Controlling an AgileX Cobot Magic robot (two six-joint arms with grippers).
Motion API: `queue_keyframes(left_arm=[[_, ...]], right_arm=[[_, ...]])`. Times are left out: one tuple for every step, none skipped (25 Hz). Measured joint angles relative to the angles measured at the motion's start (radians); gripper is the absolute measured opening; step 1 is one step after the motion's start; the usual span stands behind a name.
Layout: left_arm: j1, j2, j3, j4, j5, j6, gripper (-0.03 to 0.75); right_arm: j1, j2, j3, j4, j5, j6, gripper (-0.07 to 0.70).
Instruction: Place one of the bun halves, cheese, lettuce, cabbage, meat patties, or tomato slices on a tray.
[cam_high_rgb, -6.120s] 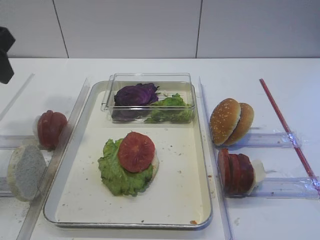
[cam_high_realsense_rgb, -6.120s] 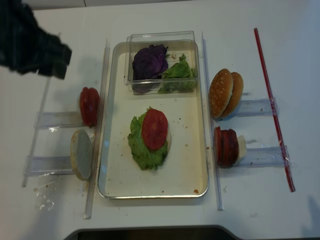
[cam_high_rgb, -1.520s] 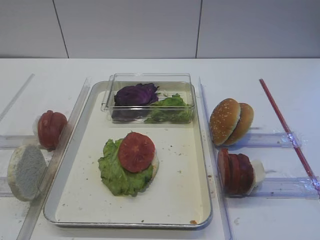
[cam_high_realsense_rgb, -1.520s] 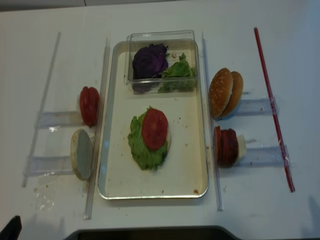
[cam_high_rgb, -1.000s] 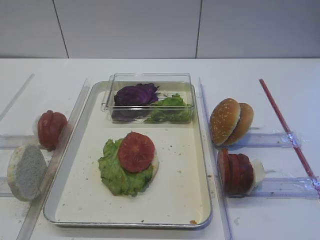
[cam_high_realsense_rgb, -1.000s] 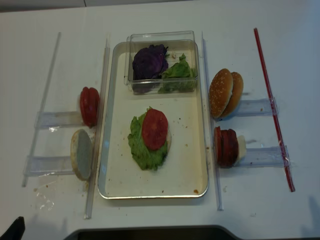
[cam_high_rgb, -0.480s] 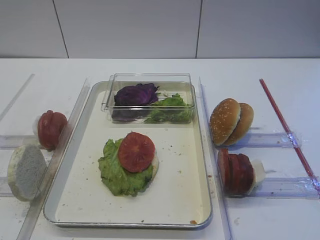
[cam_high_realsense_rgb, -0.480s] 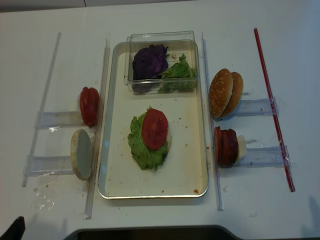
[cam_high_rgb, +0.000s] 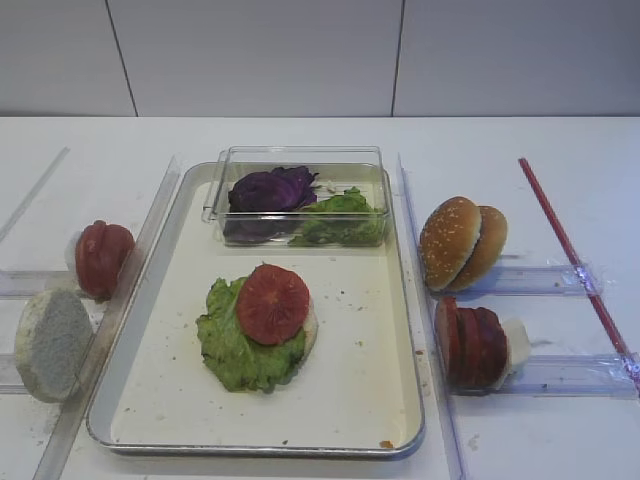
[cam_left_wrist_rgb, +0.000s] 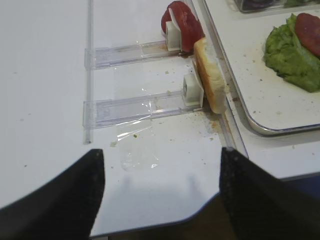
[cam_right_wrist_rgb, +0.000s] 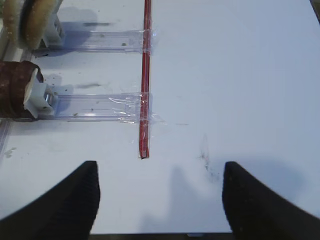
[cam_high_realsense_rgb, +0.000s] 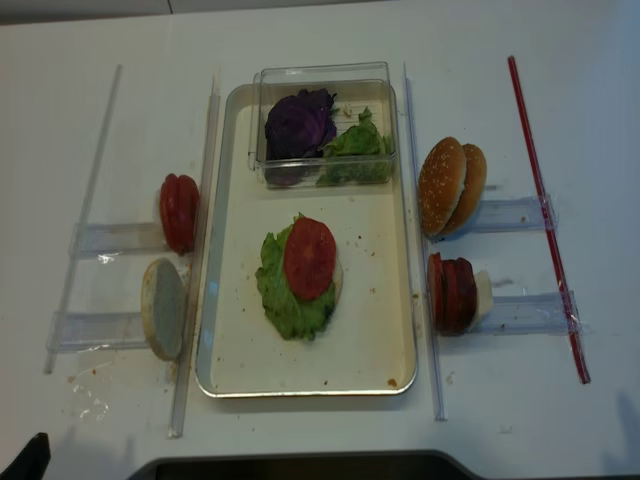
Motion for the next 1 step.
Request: queue_keyframes(left_arm=[[0.000,0.000,0.000,0.000,0.000,0.000,0.449]], right_arm=[[0.000,0.000,0.000,0.000,0.000,0.000,0.527]])
